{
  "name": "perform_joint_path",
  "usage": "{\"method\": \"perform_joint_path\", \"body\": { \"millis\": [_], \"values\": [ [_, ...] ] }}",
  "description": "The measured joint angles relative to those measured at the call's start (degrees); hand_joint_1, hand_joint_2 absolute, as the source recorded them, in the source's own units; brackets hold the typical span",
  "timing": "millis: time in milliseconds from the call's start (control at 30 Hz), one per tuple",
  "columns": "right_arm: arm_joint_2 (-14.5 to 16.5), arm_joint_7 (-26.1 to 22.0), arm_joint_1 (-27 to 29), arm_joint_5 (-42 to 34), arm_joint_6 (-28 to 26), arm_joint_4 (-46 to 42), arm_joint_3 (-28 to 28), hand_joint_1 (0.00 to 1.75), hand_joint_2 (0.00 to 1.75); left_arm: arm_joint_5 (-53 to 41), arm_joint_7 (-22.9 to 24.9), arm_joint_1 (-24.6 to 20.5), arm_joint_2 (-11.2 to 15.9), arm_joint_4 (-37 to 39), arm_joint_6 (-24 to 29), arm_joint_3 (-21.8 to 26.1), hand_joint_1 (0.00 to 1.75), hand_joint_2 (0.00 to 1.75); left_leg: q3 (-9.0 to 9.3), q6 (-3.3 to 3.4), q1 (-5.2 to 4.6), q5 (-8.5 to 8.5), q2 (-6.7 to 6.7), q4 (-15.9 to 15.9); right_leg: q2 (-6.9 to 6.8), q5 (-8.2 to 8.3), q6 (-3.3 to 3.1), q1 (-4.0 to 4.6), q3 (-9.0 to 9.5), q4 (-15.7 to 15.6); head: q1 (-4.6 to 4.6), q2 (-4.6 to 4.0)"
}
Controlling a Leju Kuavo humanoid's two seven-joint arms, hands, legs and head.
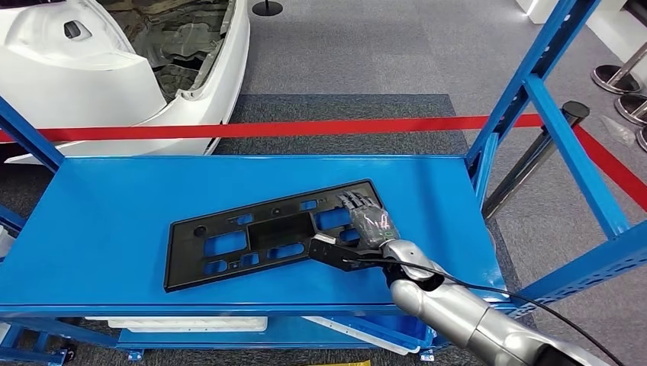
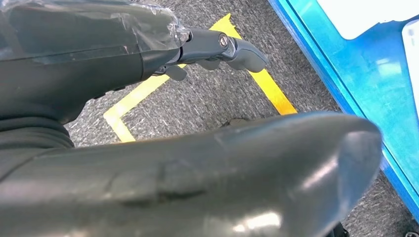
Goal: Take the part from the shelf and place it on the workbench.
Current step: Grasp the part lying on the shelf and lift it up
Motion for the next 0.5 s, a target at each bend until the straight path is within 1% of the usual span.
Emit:
{"method": "perform_joint_path", "body": {
  "millis": [300,500],
  "values": [
    [1.4,-0.4,-2.6,-0.2,3.7,2.1,4.2,0.00,1.75,0.7,0.0,0.0,0.0,0.0,0.0,0.0,0.00,0.00,0.68,-0.08,0.02,-0.05,0.02,-0.3,0.01,-0.11,-0.08,0.16,0.49,0.0,-0.01,0.00],
    [2.3,-0.6,-3.7,0.6,4.6,3.3,6.1,0.00,1.75,1.4,0.0,0.0,0.0,0.0,0.2,0.0,0.00,0.00,1.14,-0.15,0.03,-0.08,0.04,-0.5,0.03,-0.18,-0.18,0.16,0.84,0.0,0.00,0.00]
  ]
}}
